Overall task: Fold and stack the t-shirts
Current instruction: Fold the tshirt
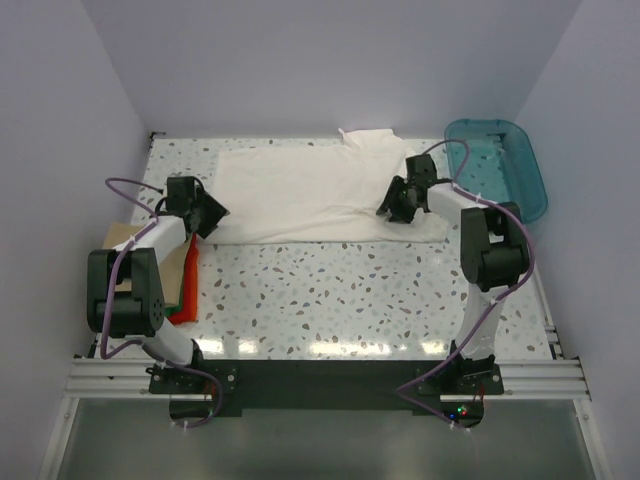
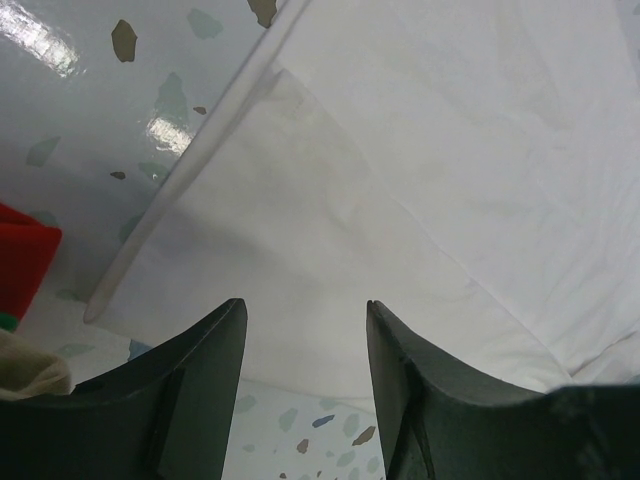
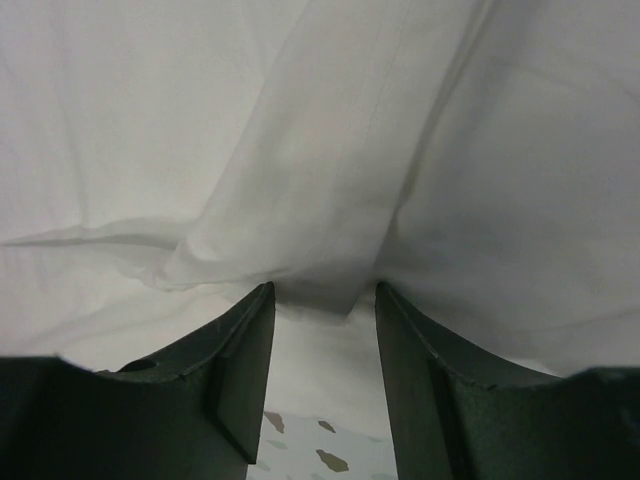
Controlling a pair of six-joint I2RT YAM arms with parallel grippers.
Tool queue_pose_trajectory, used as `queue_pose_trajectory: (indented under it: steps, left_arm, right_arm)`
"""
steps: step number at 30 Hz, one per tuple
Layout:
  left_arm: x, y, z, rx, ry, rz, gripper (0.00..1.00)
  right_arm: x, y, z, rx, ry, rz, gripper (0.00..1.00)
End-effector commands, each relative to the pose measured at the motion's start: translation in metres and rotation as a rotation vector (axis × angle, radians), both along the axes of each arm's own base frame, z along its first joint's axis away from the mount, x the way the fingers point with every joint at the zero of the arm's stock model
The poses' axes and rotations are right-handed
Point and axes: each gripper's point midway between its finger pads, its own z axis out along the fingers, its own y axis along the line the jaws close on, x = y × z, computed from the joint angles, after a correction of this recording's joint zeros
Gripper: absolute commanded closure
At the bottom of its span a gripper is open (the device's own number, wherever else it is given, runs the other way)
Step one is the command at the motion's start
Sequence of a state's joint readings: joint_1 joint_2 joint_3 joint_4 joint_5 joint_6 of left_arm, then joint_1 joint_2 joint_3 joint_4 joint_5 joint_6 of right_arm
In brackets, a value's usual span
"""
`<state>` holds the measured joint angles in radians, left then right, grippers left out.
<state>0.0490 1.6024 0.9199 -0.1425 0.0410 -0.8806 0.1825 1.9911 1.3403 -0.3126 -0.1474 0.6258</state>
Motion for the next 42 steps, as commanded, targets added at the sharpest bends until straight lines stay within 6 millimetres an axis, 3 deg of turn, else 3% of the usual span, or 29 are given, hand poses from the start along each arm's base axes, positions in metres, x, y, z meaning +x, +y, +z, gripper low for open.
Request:
queue_pose_trajectory:
  steps: [1,9,15,23,29,35,42]
  left_arm:
    - [0.007,-0.001,0.010,0.001,-0.048,0.007,0.44]
    - [0.006,-0.001,0.009,-0.001,-0.047,0.006,0.45]
    - [0.007,-0.001,0.013,0.001,-0.055,0.003,0.45]
    - [0.009,-0.003,0.013,-0.006,-0.060,-0.005,0.45]
    - [0.009,-0.003,0.012,-0.005,-0.055,-0.008,0.45]
    - [0.008,-0.003,0.013,-0.001,-0.055,-0.010,0.45]
    - [0.005,-0.003,0.012,-0.002,-0.055,-0.011,0.44]
  right_arm:
    - [0.015,0.004,0.011,0.011,-0.063,-0.013,0.52]
    - [0.025,0.008,0.024,0.036,-0.088,-0.023,0.81]
    - [0.036,0.014,0.031,0.062,-0.095,-0.018,0.92]
    - [0.058,0.024,0.047,0.091,-0.121,-0.003,0.96]
    - [0.072,0.028,0.045,0.098,-0.125,0.004,0.95]
    - [0.092,0.043,0.057,0.149,-0.168,0.045,0.89]
    - [0.095,0.054,0.059,0.140,-0.182,0.103,0.60]
